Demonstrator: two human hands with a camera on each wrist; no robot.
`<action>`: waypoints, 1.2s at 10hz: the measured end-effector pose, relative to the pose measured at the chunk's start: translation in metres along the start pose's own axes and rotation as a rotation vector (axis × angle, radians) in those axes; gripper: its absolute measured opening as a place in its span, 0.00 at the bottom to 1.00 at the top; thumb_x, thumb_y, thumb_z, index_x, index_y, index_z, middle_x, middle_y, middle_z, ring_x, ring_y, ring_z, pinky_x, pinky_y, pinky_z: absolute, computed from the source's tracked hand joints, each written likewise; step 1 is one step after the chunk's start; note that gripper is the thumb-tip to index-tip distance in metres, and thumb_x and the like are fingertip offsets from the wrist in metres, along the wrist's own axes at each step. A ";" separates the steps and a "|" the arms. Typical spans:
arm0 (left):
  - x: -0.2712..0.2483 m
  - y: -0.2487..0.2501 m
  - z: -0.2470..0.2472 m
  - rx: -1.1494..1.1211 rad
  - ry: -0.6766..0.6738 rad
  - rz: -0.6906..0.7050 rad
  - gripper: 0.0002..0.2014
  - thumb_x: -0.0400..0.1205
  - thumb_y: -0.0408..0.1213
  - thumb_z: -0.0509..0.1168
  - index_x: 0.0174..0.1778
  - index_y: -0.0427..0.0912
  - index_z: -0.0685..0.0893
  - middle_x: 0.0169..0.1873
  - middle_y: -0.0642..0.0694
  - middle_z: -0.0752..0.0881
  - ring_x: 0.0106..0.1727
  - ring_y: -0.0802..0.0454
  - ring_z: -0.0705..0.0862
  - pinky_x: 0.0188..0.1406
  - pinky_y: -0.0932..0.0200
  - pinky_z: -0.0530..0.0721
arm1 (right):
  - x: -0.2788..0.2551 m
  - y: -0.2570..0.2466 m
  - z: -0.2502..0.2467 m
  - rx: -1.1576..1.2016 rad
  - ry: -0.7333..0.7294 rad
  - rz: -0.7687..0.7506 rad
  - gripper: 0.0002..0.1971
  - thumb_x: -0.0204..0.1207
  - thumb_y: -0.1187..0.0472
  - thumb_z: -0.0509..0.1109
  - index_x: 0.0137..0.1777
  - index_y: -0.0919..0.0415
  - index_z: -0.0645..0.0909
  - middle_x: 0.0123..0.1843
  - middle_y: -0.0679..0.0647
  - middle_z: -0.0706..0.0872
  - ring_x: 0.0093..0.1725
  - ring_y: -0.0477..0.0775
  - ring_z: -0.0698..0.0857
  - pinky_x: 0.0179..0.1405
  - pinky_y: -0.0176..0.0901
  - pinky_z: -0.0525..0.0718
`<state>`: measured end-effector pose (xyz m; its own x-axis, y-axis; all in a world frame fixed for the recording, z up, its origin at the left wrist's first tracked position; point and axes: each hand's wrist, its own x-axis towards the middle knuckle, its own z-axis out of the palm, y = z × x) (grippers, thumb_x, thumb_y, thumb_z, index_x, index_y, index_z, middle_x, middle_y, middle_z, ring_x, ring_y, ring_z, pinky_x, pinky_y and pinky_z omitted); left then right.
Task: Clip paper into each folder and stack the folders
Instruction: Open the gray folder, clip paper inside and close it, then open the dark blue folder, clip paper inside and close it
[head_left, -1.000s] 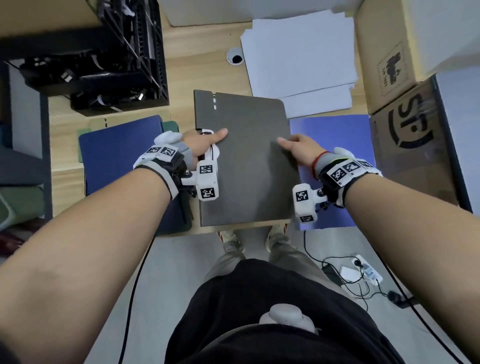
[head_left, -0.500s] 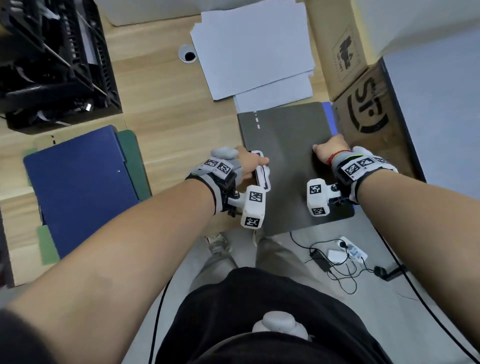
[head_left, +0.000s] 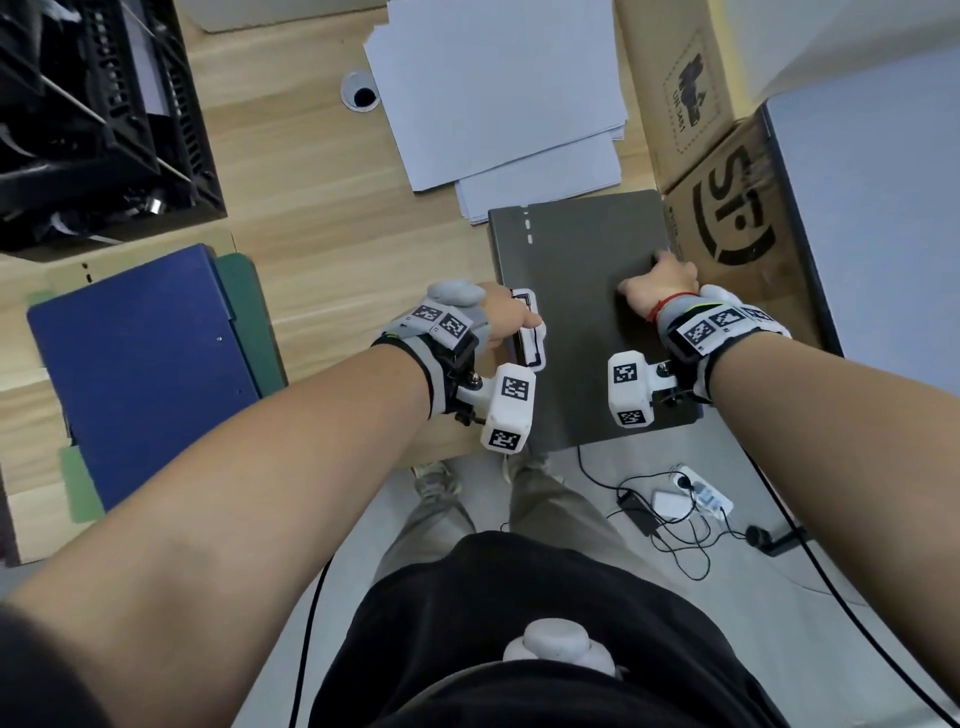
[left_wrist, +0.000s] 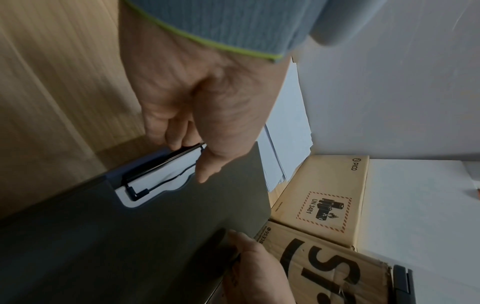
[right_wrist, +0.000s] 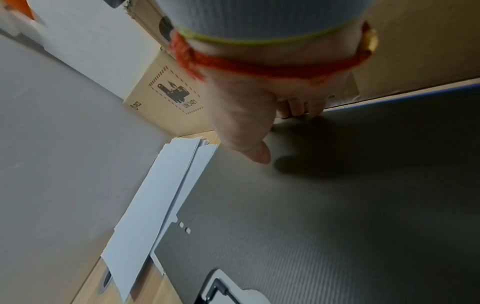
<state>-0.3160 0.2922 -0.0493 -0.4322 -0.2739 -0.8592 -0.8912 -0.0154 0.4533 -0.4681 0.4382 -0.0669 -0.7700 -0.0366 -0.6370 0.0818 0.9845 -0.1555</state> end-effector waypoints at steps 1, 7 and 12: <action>-0.002 -0.001 -0.004 -0.003 -0.025 0.013 0.24 0.75 0.39 0.75 0.65 0.33 0.83 0.61 0.35 0.86 0.62 0.37 0.85 0.65 0.41 0.83 | -0.003 -0.005 0.001 -0.025 0.010 0.007 0.32 0.76 0.57 0.69 0.80 0.58 0.65 0.80 0.62 0.61 0.74 0.69 0.70 0.74 0.53 0.69; -0.056 -0.045 -0.147 0.099 0.315 0.015 0.18 0.79 0.39 0.70 0.64 0.38 0.84 0.51 0.45 0.84 0.52 0.48 0.81 0.66 0.52 0.81 | -0.109 -0.148 0.026 0.104 -0.216 -0.387 0.10 0.74 0.62 0.65 0.49 0.62 0.88 0.45 0.56 0.90 0.41 0.57 0.86 0.51 0.46 0.87; -0.103 -0.272 -0.263 0.180 0.660 -0.536 0.43 0.68 0.59 0.74 0.74 0.42 0.66 0.67 0.40 0.77 0.64 0.37 0.79 0.58 0.48 0.77 | -0.230 -0.259 0.181 0.006 -0.713 -0.549 0.07 0.78 0.67 0.67 0.52 0.65 0.85 0.53 0.60 0.89 0.44 0.61 0.90 0.56 0.53 0.89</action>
<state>0.0071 0.0714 -0.0210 0.1704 -0.7759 -0.6074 -0.9841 -0.1649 -0.0655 -0.1979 0.1605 -0.0171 -0.1267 -0.6012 -0.7890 -0.1770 0.7964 -0.5783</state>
